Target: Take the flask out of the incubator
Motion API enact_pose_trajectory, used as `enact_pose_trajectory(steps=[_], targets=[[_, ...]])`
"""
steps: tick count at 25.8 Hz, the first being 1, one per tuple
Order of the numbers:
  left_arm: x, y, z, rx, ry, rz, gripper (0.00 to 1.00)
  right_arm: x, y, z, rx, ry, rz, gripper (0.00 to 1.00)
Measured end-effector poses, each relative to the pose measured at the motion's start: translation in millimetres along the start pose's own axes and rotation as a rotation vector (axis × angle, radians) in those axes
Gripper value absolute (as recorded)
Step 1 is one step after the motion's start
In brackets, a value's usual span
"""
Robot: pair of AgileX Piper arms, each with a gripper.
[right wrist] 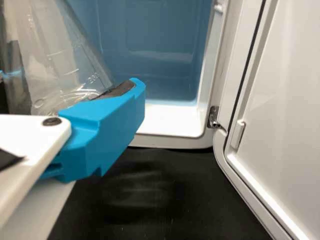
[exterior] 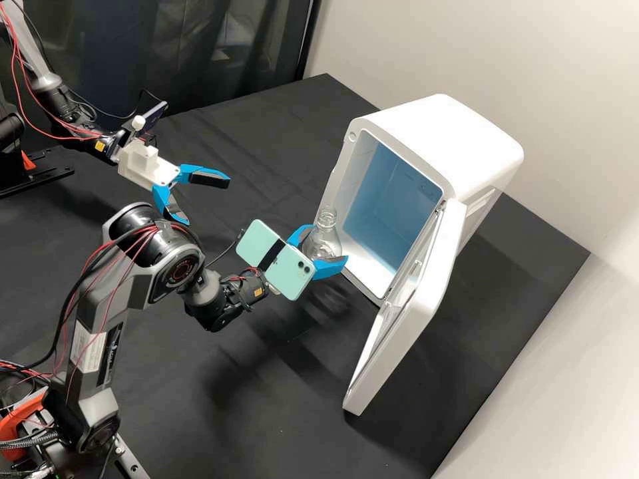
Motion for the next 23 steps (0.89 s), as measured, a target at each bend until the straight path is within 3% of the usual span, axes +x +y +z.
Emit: enact_pose_trajectory(steps=[7,15,23], targets=[[-0.4,-0.4,0.0,0.000,0.000,-0.001,1.00,-5.7,-12.2,14.6,-0.011,-0.036,-0.033,0.00],[-0.7,-0.1,0.1,0.000,0.000,0.000,1.00,-4.0,-38.0,40.8,-0.035,-0.119,-0.111,0.00],[-2.5,0.1,2.2,0.001,-0.008,0.003,1.00,-11.8,-42.8,46.3,-0.038,-0.142,-0.134,0.00]])
